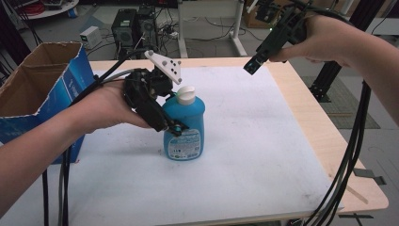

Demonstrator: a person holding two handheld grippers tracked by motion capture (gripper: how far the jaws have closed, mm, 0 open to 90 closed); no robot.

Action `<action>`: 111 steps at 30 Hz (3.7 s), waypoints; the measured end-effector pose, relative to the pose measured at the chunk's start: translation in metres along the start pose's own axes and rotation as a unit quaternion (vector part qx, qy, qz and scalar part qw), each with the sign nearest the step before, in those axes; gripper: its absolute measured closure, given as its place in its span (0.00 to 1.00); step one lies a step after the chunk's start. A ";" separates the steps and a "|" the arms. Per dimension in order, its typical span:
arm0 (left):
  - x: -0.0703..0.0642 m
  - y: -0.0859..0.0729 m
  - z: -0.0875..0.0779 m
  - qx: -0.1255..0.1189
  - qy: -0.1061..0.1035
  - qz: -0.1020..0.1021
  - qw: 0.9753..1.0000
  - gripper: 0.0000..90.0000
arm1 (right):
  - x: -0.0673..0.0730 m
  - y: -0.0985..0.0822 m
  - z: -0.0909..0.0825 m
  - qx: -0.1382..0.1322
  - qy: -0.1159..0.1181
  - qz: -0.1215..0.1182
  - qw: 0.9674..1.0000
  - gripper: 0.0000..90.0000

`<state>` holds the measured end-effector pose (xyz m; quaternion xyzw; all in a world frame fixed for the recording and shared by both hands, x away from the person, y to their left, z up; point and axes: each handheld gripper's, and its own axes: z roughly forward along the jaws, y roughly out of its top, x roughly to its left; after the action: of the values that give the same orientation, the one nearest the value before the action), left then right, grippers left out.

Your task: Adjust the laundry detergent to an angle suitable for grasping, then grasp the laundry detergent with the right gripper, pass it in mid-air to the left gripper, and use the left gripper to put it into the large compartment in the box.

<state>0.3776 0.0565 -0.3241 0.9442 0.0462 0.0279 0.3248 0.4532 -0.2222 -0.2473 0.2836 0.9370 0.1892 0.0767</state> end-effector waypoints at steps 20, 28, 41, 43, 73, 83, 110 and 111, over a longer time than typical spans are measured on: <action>-0.007 0.007 -0.129 0.032 0.094 -0.037 0.994 0.22 | 0.009 0.004 -0.005 -0.011 0.005 -0.015 1.000 0.18; -0.002 0.005 -0.158 0.047 0.117 -0.060 0.990 0.22 | 0.011 0.006 -0.005 -0.012 0.009 -0.018 1.000 0.18; 0.006 0.002 -0.162 0.058 0.127 -0.083 0.987 0.22 | 0.010 0.005 -0.005 -0.011 0.009 -0.020 1.000 0.18; 0.008 0.002 -0.163 0.058 0.131 -0.084 0.986 0.22 | 0.010 0.005 -0.006 -0.015 0.007 -0.022 1.000 0.18; 0.015 0.006 -0.182 0.049 0.124 -0.082 0.988 0.22 | 0.036 -0.009 0.014 -0.095 0.140 -0.137 0.976 0.18; 0.013 0.005 -0.183 0.052 0.112 -0.087 0.989 0.22 | 0.058 -0.005 0.043 -0.091 0.170 -0.168 0.967 0.18; 0.013 0.007 -0.182 0.055 0.106 -0.084 0.989 0.22 | 0.098 0.008 0.089 -0.101 0.196 -0.222 0.950 0.18; 0.013 0.007 -0.182 0.055 0.106 -0.084 0.989 0.22 | 0.100 0.008 0.089 -0.099 0.196 -0.224 0.950 0.18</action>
<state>0.3759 0.1636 -0.1766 0.9451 0.1613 0.0974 0.2670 0.3975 -0.1321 -0.3296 0.0148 0.9495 0.3109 -0.0403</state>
